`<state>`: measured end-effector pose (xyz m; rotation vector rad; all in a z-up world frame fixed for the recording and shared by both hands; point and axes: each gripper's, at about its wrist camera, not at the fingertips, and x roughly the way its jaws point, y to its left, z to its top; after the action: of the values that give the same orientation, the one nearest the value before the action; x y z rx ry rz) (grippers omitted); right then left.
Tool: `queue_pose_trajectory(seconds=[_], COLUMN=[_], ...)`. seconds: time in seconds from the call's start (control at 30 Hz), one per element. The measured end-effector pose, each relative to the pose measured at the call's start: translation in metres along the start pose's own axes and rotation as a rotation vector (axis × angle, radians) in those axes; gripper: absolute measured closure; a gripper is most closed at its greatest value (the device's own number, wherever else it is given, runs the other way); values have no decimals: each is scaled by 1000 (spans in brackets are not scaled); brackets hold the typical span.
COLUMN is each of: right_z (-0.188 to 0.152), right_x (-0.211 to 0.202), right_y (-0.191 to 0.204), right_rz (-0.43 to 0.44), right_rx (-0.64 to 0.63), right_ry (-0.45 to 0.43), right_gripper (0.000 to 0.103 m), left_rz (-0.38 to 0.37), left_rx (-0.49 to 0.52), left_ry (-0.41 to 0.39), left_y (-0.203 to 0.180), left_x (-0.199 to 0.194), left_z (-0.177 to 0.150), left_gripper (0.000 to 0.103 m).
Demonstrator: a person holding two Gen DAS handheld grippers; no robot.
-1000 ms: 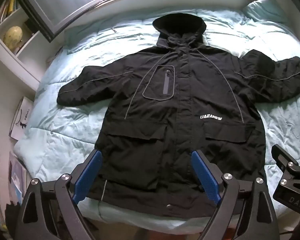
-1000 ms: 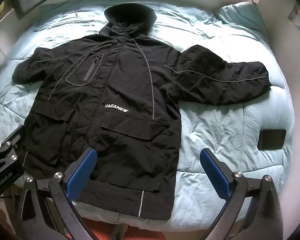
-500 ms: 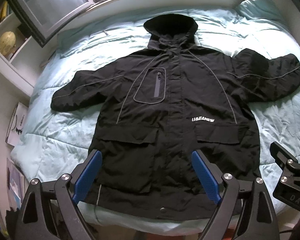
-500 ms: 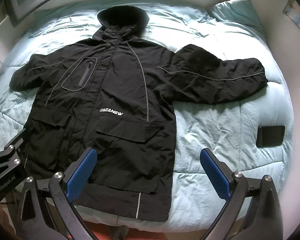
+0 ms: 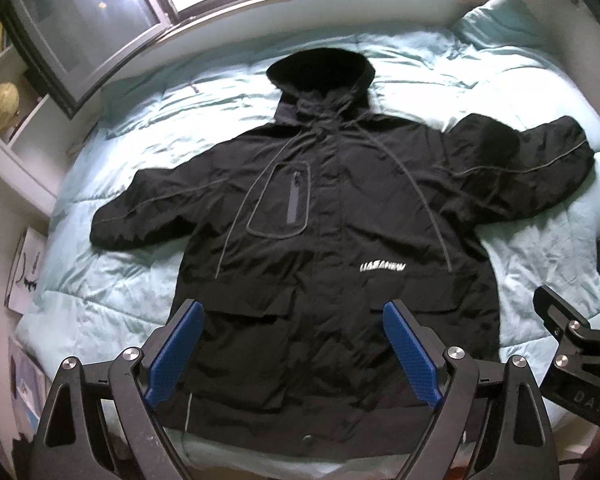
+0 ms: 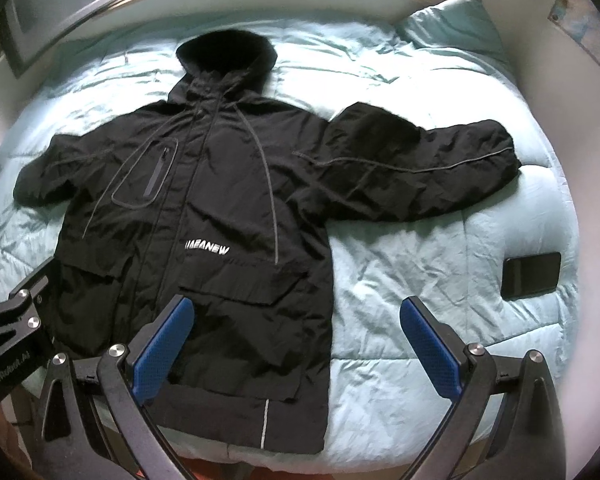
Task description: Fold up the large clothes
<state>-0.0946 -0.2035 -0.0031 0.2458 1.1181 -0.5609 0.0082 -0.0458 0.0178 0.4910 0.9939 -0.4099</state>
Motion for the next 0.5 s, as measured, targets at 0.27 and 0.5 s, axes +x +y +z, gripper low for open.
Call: queue_pose_trajectory(seconds=[0.27,0.5], right_z=[18,34], right_x=[-2,-4], right_y=[-1,47], right_rz=[13,42], right_rx=[30,6], right_ry=[-19,-22], right_gripper=[0,0], left_rz=[-57,-57], left_rx=[-39,-118], left_ry=[-14,-7], left_y=[17,81], left_x=[-1,7], left_z=[16,19], left_gripper=[11,11])
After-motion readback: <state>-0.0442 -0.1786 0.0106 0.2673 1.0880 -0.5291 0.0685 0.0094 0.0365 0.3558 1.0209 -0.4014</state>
